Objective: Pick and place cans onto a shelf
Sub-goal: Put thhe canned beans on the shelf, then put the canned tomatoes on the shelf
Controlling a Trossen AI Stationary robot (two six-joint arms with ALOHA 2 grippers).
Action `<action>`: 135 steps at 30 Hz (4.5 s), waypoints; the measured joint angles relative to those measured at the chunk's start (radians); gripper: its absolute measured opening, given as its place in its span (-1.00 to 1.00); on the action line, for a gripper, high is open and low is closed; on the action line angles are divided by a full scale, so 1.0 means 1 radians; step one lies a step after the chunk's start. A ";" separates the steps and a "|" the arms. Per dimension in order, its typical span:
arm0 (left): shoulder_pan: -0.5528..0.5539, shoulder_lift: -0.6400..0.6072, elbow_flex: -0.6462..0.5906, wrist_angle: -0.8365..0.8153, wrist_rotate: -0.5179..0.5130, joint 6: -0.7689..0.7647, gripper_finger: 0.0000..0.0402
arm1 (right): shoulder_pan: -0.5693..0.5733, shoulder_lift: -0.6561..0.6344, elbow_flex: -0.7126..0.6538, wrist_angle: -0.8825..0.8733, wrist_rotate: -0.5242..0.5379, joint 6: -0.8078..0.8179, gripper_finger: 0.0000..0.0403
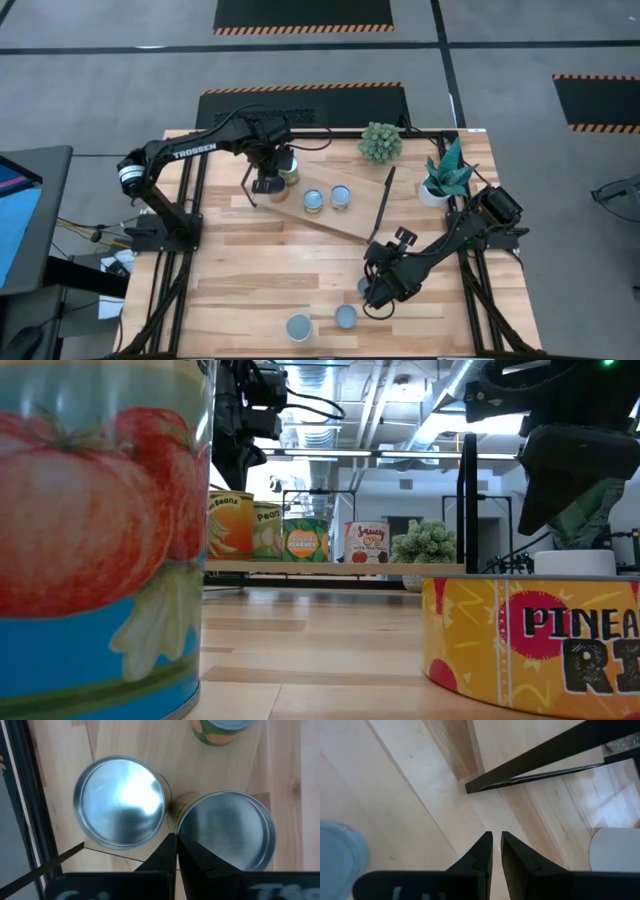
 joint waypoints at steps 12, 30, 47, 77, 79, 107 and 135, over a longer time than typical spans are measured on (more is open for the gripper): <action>-0.002 0.000 0.000 0.011 0.047 -0.004 -0.91 | 0.002 0.000 0.000 0.002 0.000 0.000 -0.70; -0.063 -0.006 0.136 -0.161 0.163 -0.139 -0.81 | 0.012 0.000 0.000 -0.002 -0.001 0.000 -0.70; -0.376 -0.005 -0.087 -0.075 0.101 -0.228 -0.81 | 0.080 0.000 0.000 -0.001 -0.007 0.069 -0.70; -0.315 -0.005 -0.107 -0.016 -0.214 -0.197 -0.91 | 0.096 0.000 0.000 0.021 -0.007 0.106 -0.70; -0.315 -0.005 -0.107 -0.021 -0.214 -0.198 -0.91 | 0.096 0.000 0.000 0.021 -0.007 0.106 -0.70; -0.251 0.040 -0.005 0.400 -0.001 -0.004 -0.94 | 0.103 0.000 0.000 0.014 -0.057 0.110 -0.70; -0.592 -0.520 -0.264 -0.161 -0.115 -0.664 -1.00 | -0.118 0.000 0.215 0.502 -0.007 -0.944 -0.70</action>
